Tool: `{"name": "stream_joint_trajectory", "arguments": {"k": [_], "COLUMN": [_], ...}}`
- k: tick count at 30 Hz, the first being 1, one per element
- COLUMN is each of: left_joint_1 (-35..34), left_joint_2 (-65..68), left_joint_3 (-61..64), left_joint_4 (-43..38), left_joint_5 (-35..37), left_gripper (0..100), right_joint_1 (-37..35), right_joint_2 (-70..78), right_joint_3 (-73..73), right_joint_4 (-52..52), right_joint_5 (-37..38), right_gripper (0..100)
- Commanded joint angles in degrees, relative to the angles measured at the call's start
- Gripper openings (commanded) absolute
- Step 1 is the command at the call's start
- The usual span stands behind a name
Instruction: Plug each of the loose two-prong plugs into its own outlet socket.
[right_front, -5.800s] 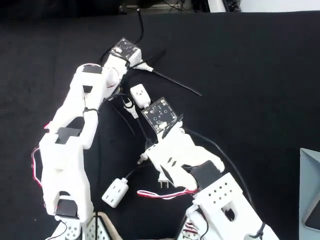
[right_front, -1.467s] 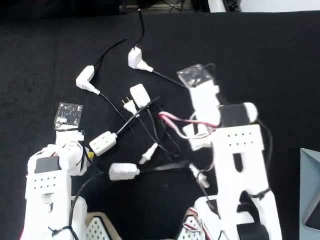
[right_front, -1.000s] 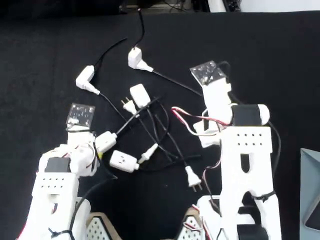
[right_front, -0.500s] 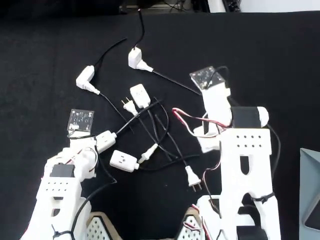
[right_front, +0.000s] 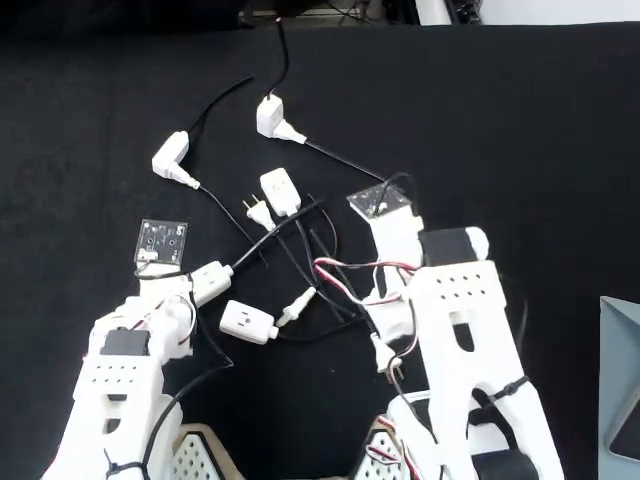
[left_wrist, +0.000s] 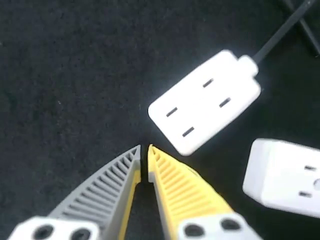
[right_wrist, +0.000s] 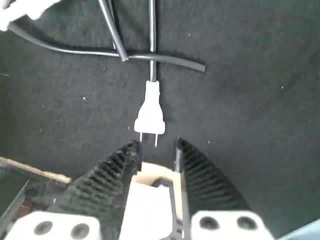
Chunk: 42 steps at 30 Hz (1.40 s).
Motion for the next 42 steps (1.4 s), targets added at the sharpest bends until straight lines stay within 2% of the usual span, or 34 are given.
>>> {"name": "stream_joint_trajectory", "arguments": {"k": [1,10,18,33,42], "left_joint_1": [0.31,0.57,0.75,0.75,0.75], "left_joint_2": [-0.7,-0.7,-0.7,-0.7,-0.7], "left_joint_3": [1.89,1.8,1.8,1.8,1.8], "left_joint_4": [-0.88,-0.88,-0.88,-0.88,-0.88], "left_joint_5": [0.35,0.26,0.18,0.18,0.18], "left_gripper": [4,4,4,4,4], "right_joint_1": [-0.88,-5.54,-5.63,-5.63,-5.8], "right_joint_2": [-0.92,-0.84,-0.84,-0.84,-0.84], "right_joint_3": [0.75,7.16,12.53,12.88,16.84], "right_joint_4": [-2.9,-10.11,-16.44,-16.79,-22.51], "right_joint_5": [-0.35,-0.26,-0.26,-0.26,-0.35], "right_gripper": [10.6,10.6,10.6,10.6,10.6]}}
